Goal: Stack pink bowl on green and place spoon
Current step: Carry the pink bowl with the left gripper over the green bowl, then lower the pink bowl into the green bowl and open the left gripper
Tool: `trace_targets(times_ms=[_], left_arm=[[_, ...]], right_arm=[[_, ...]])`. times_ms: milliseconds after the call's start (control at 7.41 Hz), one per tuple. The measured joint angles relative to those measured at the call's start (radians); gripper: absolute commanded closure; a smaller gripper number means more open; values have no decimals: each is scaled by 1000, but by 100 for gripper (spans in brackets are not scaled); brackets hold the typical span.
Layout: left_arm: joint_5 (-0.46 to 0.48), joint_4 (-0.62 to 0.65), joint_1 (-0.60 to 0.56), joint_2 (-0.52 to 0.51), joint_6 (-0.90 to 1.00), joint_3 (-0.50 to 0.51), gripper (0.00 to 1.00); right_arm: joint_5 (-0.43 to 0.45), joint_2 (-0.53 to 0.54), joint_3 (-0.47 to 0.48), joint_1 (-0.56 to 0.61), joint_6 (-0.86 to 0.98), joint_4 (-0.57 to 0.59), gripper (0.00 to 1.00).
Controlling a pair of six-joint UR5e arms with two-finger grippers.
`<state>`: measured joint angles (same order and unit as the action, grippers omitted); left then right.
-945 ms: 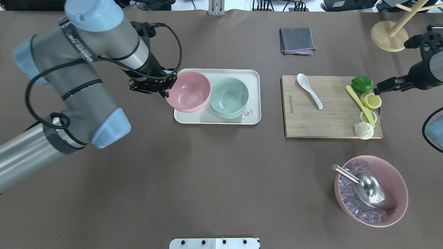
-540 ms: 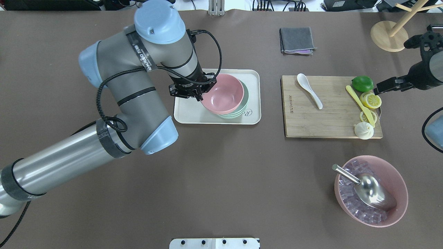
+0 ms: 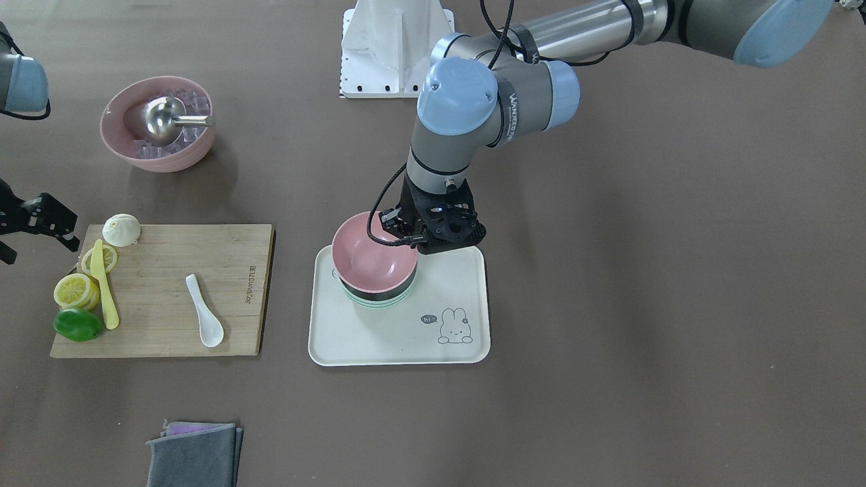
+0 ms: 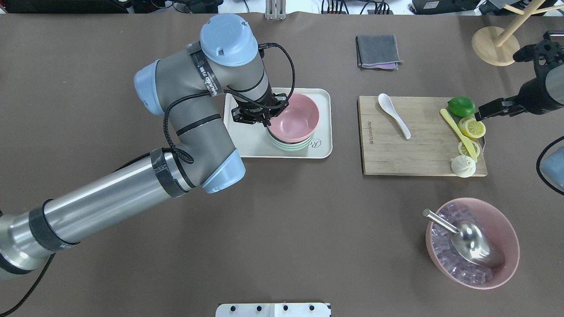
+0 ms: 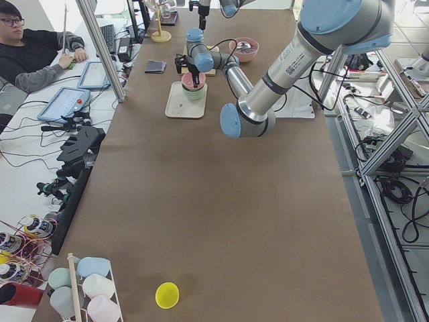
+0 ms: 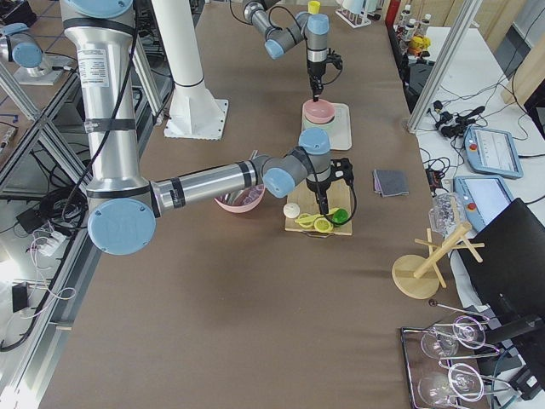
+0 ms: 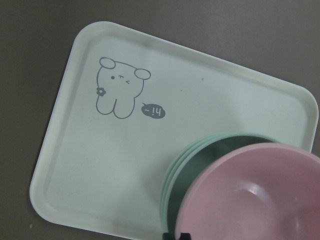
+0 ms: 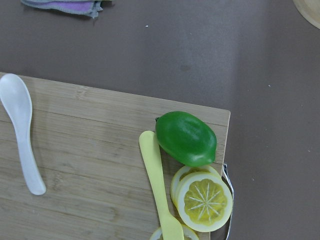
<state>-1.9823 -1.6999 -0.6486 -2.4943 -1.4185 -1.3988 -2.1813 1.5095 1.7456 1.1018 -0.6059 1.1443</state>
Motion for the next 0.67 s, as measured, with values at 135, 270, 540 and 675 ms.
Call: trace_targets(times_ms=[135, 270, 540, 675], left_arm=[[12, -10, 3, -3, -2, 12, 100], [17, -15, 5, -4, -3, 21, 100], [20, -18, 11, -3, -2, 30, 100], [21, -24, 14, -3, -2, 34, 100]], right_arm=[[0, 0, -1, 0, 0, 0, 0], [0, 0, -1, 0, 0, 0, 0], [0, 0, -1, 0, 0, 0, 0], [0, 0, -1, -1, 0, 0, 0]])
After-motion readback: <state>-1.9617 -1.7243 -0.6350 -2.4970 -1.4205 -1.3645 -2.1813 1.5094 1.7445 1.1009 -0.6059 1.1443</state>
